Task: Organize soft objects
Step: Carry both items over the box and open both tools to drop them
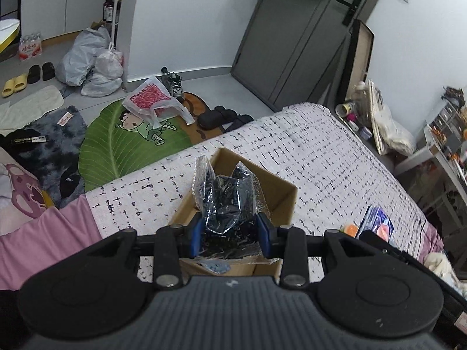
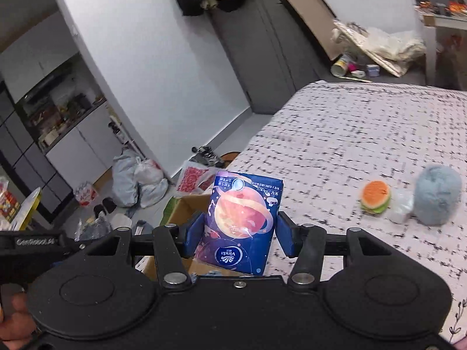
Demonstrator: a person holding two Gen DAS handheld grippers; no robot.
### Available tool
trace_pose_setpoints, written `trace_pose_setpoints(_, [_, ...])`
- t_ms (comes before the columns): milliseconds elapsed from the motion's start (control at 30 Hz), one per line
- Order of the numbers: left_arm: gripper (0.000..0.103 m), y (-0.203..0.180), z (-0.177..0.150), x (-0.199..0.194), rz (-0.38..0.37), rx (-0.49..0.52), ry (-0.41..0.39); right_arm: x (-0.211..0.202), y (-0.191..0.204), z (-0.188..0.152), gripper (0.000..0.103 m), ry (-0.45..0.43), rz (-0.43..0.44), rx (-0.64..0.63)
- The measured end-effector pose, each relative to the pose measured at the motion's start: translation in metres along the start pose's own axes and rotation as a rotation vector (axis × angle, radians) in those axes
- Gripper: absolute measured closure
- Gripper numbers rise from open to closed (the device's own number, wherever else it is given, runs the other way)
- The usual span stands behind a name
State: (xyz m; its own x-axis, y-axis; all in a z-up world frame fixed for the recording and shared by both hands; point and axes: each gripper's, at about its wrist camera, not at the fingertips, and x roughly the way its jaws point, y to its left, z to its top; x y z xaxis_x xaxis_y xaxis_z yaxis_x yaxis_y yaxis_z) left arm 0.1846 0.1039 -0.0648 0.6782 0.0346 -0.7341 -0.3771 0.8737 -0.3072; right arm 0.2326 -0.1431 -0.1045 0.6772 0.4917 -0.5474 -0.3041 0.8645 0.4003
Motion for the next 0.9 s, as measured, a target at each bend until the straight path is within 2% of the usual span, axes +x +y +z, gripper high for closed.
trace_pose_setpoints(300, [0.066,0.025,0.005,0.027,-0.025,-0.082,0.038,0.03,0.044,-0.004,0.051,0.085,0.036,-0.066])
trace_pose_setpoints(733, [0.065,0.038,0.008,0.074,-0.041,-0.121,0.112,0.074,0.053,-0.012,0.051,0.187,0.019,-0.032])
trace_pose_setpoints(900, [0.055,0.038,0.016,0.081,-0.076,-0.145,0.124,0.087,0.056,-0.013,0.051,0.218,0.014,-0.031])
